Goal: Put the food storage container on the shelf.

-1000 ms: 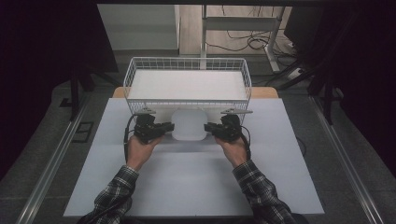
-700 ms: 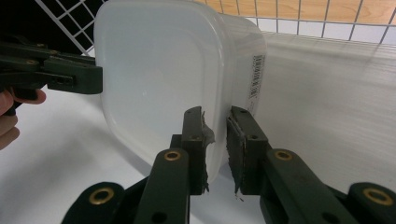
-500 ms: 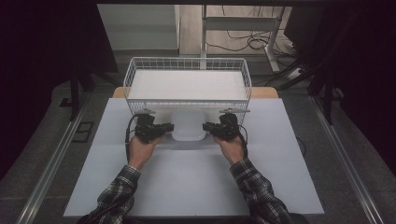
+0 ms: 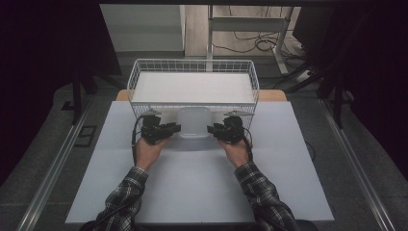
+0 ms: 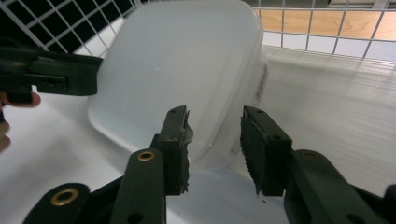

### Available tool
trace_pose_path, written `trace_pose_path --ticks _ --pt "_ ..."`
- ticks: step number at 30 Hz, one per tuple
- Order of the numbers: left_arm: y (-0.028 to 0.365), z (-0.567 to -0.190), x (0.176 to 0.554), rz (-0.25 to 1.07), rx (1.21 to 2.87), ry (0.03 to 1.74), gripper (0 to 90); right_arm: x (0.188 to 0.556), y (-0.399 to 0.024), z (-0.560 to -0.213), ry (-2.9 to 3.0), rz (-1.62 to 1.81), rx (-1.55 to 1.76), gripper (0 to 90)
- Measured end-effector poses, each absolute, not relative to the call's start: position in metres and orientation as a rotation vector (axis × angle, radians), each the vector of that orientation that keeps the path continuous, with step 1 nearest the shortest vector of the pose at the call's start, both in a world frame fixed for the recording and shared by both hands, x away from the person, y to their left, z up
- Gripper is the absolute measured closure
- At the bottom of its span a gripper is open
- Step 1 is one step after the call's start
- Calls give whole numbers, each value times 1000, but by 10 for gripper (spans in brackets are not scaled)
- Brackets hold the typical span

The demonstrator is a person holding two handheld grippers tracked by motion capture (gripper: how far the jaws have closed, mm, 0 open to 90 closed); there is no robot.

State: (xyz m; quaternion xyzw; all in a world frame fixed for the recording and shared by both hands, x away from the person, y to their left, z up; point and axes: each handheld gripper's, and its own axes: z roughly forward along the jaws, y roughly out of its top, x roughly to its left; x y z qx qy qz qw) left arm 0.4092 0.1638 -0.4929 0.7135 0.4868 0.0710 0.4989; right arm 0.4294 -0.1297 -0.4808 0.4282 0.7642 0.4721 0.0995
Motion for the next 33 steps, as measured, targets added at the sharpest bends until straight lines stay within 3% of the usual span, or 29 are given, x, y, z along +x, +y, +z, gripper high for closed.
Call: trace_pose_path --ticks 3,14,25,33 --pt "161 -492 412 213 1727 1199 571 430 -130 -481 2240 1402 1275 598" --pt "161 -486 402 277 1723 1161 496 426 -135 -480 2189 1431 1269 547" --pt "161 -498 360 302 1760 1016 222 399 -126 -479 2309 1423 1081 818" --pt "166 -503 333 302 1798 961 126 397 -111 -489 2373 1391 1007 888"
